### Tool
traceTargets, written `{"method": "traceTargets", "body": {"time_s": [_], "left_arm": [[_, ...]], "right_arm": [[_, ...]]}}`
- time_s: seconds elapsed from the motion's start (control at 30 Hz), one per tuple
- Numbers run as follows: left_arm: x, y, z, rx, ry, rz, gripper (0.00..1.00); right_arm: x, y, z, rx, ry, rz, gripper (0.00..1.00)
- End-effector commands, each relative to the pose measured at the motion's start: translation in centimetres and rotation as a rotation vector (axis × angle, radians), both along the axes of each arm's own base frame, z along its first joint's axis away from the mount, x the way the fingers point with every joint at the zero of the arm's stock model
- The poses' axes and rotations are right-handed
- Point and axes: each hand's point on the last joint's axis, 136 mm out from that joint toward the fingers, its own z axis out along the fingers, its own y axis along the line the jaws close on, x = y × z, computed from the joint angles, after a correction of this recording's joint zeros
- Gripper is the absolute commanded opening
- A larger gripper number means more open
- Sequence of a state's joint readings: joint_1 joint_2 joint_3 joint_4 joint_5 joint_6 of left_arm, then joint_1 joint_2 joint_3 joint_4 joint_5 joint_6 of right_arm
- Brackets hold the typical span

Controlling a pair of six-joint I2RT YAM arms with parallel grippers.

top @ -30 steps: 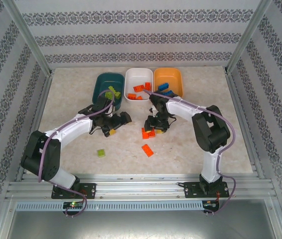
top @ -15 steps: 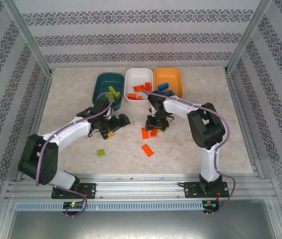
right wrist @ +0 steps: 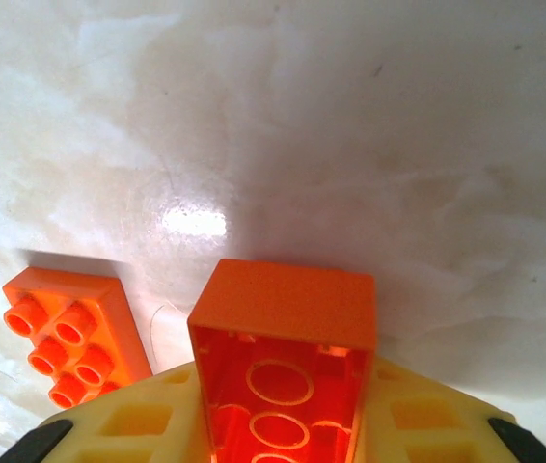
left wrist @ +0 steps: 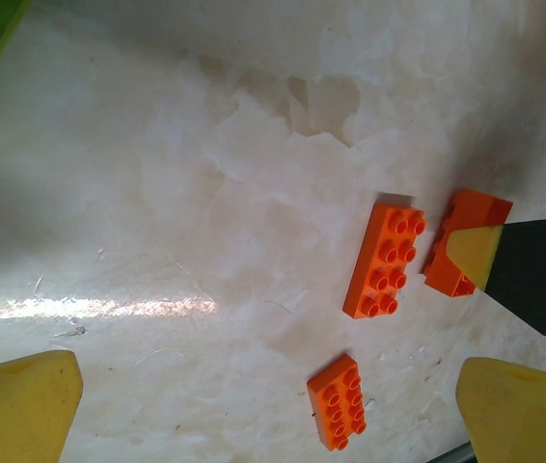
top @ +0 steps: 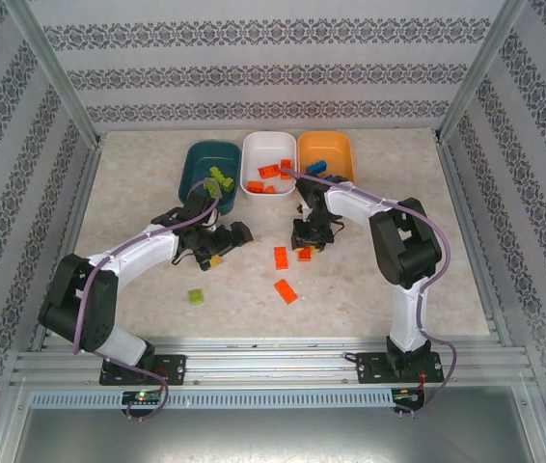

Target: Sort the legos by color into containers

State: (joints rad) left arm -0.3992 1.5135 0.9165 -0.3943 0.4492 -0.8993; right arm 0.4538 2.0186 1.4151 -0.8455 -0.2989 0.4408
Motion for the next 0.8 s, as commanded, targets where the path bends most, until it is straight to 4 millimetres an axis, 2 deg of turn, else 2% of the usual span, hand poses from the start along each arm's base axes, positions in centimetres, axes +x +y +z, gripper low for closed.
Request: {"method": "traceTargets", "body": {"time_s": [0.0,0.1,0.17,0.27,0.37,0.57,0.63,0.77], "left_arm": [[1.0,-0.7,1.0,-0.030,-0.032,0.003,1.00],[1.0,-0.7,1.1,-0.030,-0.034,0.000,1.00],[1.0,-0.7,1.1,-0.029,-0.036,0.000,1.00],[0.9,-0.6,1.2,-0.027,-0.040,-0.001,1.00],[0.8,-0.5,1.3,-0.024,-0.044,-0.002,1.00],[0.7,-0.2,1.5,-0.024,-0.051,-0.003,1.00],[0.5,-0.1,1.6,-0.027,-0.053,0.000,1.00],[0.0,0.2,1.5,-0.030,-0.052,0.002,1.00]], "right_arm": [[-0.2,-0.5,1.2,-0.006,-0.027,0.001,0.25],[-0.1,-0.5,1.7,0.002,-0.032,-0.002,0.25],[0.1,-0.2,2.7,0.025,-0.045,-0.007,0.25],[0.6,0.8,5.4,0.114,-0.073,-0.028,0.25],[2.0,1.8,9.0,0.254,-0.105,-0.092,0.25],[7.0,3.0,16.3,0.530,-0.186,-0.244,0.25],[9.0,3.3,18.2,0.581,-0.227,-0.274,0.24],[13.2,3.9,20.1,0.655,-0.268,-0.335,0.24]]}}
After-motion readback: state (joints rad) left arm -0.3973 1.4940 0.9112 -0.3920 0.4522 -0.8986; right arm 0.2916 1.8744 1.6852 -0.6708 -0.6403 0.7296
